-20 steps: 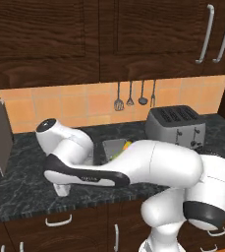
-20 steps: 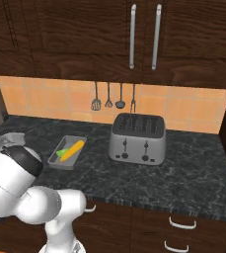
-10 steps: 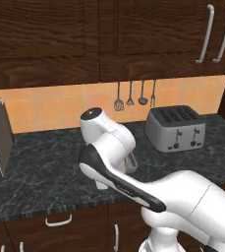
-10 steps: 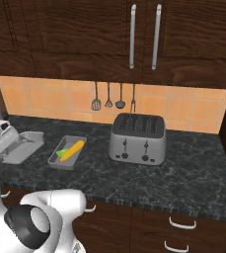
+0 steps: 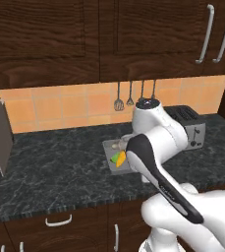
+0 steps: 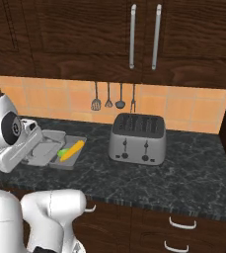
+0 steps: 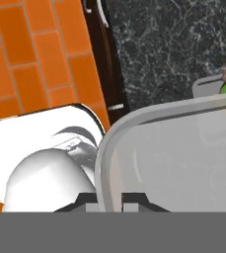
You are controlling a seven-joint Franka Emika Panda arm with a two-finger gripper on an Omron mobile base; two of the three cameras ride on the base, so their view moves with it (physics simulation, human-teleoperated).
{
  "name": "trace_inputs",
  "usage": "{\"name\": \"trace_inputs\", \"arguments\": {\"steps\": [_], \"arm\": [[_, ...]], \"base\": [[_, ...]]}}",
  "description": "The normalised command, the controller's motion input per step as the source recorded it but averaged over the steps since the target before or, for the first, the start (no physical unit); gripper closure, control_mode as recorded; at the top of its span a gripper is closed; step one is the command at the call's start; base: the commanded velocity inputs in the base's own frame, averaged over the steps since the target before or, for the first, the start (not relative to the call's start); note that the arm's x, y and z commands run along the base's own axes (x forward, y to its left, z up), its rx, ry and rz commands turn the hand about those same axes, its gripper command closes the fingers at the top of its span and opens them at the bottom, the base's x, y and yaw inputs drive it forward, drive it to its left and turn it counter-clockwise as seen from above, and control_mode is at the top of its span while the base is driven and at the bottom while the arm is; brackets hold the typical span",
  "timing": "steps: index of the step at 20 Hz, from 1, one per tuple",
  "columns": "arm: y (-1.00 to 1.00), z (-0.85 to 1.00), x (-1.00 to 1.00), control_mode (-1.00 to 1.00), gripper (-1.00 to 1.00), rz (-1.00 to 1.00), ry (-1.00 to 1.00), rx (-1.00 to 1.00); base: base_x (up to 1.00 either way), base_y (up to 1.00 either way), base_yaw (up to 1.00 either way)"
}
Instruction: Take the meat container that has the fish and place it on the second highest rack of the freezer. Then take the vegetable container that has the lemon wedge and corn and place it on the highest rack of the freezer.
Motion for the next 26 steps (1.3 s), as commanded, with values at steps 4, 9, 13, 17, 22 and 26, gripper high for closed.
{"name": "trace_inputs", "arguments": {"steps": [4,9,13,17,22,26], "arm": [[-0.77,0.1,0.0,-1.0,1.0,0.09,0.0,0.14],[-0.54,0.04,0.0,-1.0,1.0,0.05,0.0,0.12],[-0.3,0.01,0.06,-1.0,1.0,0.07,0.0,0.06],[0.0,0.0,0.04,-1.0,1.0,-0.02,0.0,-0.08],[-0.09,0.07,0.02,-1.0,1.0,-0.03,0.0,-0.08],[-0.23,0.19,0.0,-1.0,1.0,0.0,0.0,0.0]], "base": [[0.0,0.0,0.0],[0.0,0.0,0.0],[0.0,0.0,0.0],[0.0,0.0,0.0],[0.0,0.0,0.0],[0.0,0.0,0.0]]}}
